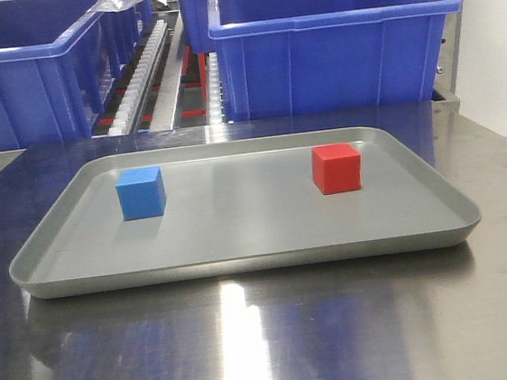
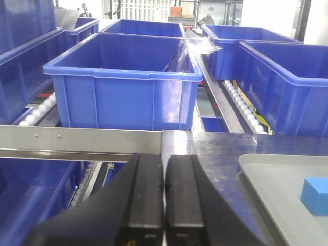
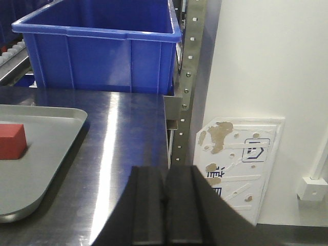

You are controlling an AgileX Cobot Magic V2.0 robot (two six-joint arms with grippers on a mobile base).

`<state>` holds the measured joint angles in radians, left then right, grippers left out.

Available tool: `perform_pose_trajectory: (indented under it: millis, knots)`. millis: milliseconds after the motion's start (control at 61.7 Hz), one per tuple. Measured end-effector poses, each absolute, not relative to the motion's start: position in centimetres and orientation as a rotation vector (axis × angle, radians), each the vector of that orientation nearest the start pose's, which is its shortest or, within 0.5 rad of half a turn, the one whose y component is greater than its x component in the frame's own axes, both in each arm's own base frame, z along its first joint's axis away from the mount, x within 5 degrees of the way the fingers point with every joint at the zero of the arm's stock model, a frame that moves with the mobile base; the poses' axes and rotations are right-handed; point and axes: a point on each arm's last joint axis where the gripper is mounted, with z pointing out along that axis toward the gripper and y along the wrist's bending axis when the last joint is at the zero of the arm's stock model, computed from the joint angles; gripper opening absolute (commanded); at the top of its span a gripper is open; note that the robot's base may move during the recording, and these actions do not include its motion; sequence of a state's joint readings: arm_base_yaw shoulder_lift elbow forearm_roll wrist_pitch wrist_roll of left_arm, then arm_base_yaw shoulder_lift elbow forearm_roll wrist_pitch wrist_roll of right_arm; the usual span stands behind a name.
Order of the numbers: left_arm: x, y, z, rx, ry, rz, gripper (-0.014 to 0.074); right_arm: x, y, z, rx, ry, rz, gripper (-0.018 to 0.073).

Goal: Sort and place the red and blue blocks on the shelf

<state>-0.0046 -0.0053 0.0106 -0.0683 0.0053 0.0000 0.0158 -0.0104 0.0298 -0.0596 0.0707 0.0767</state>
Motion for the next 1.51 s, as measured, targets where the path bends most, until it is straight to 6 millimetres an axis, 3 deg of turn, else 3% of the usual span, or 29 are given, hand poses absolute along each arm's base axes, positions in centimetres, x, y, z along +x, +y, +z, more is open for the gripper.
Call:
perform_pose_trajectory:
  millis: [583,956,1167,1361,1507]
  knots:
    - [5.6,0.0,20.9,-0.047,1.494,-0.059,0.0125,5.7,0.0,19.7,0.005,1.576,0.022,0.0049]
    - [5.6,0.0,20.9,-0.047,1.494,-0.059,0.0125,5.1,-0.1,23.7,0.018,1.668,0.014,0.0049]
    - [5.6,0.0,20.9,-0.047,1.494,-0.059,0.0125,6.7,-0.1,25.2,-0.003,1.774,-0.005,0.0049]
    - [5.6,0.0,21.0,-0.047,1.488,-0.059,0.0125,9.0,0.0,25.1,-0.011,1.902,-0.011,0.0049]
    - [5.6,0.0,21.0,-0.047,1.488,-0.059,0.0125,11.3,0.2,25.5,0.079,1.988,0.071,0.0049]
